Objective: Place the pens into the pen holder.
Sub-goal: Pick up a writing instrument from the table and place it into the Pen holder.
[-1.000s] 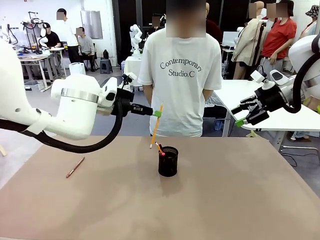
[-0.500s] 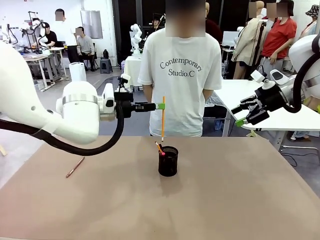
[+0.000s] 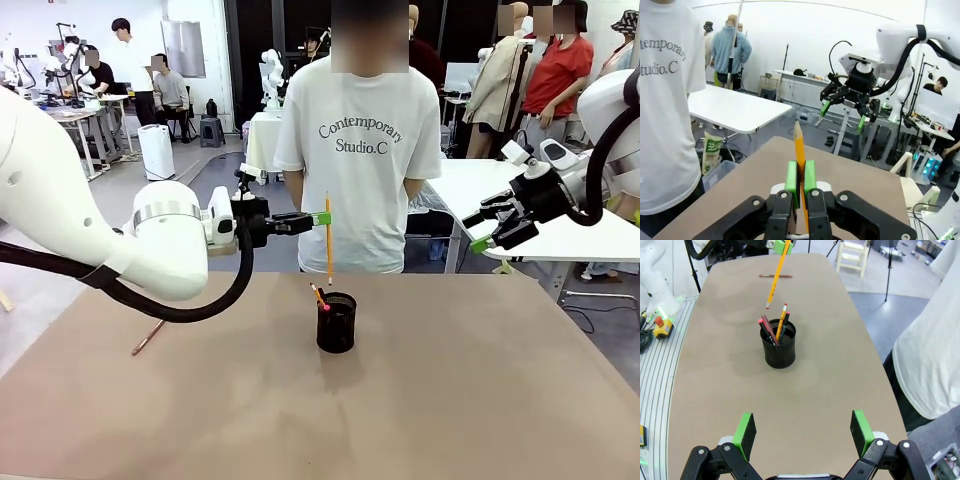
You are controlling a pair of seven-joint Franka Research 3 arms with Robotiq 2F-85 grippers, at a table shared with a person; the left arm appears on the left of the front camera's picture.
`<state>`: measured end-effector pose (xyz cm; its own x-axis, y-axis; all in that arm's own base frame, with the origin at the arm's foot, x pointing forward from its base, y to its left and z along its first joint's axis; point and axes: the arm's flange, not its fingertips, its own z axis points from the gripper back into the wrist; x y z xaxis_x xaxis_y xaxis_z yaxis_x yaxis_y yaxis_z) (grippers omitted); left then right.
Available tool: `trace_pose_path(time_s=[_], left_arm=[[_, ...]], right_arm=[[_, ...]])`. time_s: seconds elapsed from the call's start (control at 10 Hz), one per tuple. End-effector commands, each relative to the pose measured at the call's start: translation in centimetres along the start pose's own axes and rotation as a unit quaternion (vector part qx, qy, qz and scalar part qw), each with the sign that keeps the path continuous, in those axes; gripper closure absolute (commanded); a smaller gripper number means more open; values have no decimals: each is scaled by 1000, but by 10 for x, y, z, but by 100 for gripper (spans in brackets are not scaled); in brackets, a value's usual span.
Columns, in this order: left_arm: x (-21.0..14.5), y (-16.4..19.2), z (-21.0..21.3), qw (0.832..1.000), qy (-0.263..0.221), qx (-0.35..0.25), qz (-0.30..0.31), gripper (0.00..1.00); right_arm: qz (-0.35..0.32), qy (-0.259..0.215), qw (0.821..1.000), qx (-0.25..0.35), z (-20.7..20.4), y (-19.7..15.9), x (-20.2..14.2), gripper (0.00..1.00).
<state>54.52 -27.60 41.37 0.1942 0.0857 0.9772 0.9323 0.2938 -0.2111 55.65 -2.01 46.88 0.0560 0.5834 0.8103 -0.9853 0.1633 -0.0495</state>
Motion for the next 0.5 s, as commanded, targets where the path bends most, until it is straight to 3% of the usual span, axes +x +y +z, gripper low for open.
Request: trace_pose_path(time_s=[0.0, 0.1, 0.4], left_arm=[[3, -2, 1, 1000, 15, -11, -3, 100], [0, 0, 0, 1000, 0, 0, 0, 100], [-22, 5, -9, 996, 10, -68, -58, 100]], right_arm=[[-6, 8, 1000, -2, 1, 0, 3, 0], [-6, 8, 1000, -2, 1, 0, 3, 0], [-6, 8, 1000, -2, 1, 0, 3, 0]])
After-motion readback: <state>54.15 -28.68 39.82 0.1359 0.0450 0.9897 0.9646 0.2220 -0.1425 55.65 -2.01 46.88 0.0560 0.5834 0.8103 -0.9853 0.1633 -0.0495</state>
